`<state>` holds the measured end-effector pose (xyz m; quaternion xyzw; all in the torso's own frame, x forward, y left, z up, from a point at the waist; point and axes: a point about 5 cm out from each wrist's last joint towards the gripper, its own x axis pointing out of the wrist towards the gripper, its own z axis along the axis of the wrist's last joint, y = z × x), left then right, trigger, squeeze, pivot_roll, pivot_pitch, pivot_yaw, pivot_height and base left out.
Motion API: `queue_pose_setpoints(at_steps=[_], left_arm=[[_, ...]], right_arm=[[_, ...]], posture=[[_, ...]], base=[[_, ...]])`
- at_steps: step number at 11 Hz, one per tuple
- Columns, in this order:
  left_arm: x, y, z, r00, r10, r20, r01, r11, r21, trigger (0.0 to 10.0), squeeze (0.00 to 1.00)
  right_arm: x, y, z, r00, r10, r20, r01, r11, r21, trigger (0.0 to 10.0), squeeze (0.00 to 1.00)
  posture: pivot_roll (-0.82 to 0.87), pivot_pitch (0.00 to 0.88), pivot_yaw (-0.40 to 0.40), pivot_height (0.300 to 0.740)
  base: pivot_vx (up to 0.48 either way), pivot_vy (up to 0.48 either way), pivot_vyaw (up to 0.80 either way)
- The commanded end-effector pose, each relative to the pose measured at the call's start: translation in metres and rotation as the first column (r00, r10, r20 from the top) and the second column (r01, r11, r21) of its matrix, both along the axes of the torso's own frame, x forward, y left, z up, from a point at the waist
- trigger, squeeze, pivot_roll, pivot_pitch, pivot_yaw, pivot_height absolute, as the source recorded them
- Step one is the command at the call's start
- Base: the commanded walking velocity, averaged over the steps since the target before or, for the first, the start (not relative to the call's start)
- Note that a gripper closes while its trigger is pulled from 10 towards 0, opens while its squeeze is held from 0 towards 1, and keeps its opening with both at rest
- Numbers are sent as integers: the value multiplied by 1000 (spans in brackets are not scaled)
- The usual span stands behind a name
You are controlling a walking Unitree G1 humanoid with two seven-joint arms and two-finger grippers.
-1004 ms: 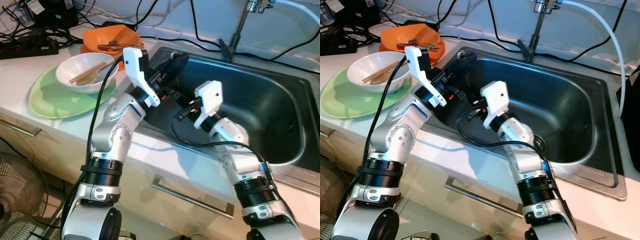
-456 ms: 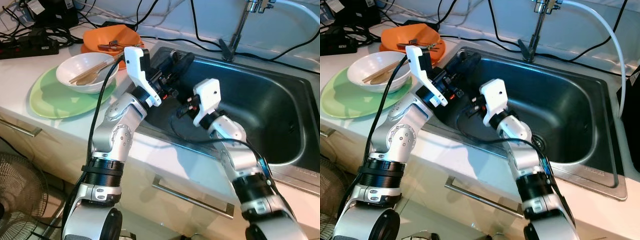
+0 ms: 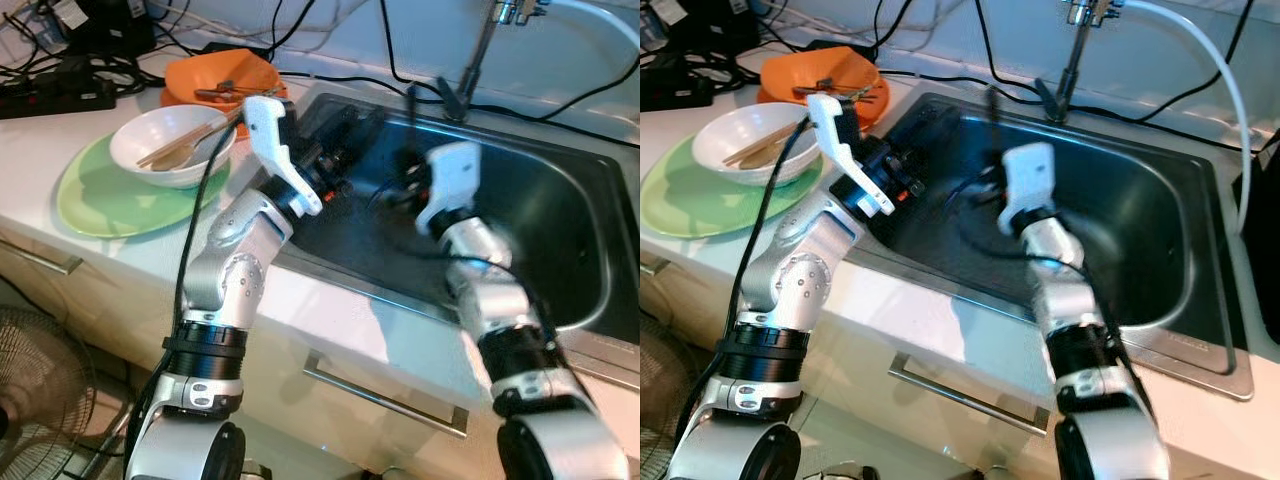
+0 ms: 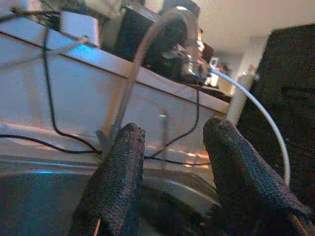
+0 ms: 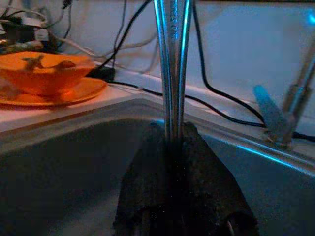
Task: Kitchen organization
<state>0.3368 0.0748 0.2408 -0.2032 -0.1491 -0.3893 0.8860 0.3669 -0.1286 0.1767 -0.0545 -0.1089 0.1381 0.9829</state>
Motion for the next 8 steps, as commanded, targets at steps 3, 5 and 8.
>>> queue_pose_setpoints(at_steps=[3,5,8], left_arm=[[3,13,4,996,86,4,-85,996,-27,10000,0],[3,10,-21,994,105,-16,-100,976,195,10000,0],[-4,5,-56,992,86,-95,-43,921,387,10000,0]], right_arm=[[4,-7,3,999,-47,12,47,999,17,10000,0],[11,-25,1,989,-150,-11,149,989,-6,10000,0],[22,-44,-1,970,-233,-70,227,970,-86,10000,0]], posture=[[56,61,-9,740],[54,62,-9,740],[52,62,-14,740]], base=[[0,0,0],[0,0,0],[0,0,0]])
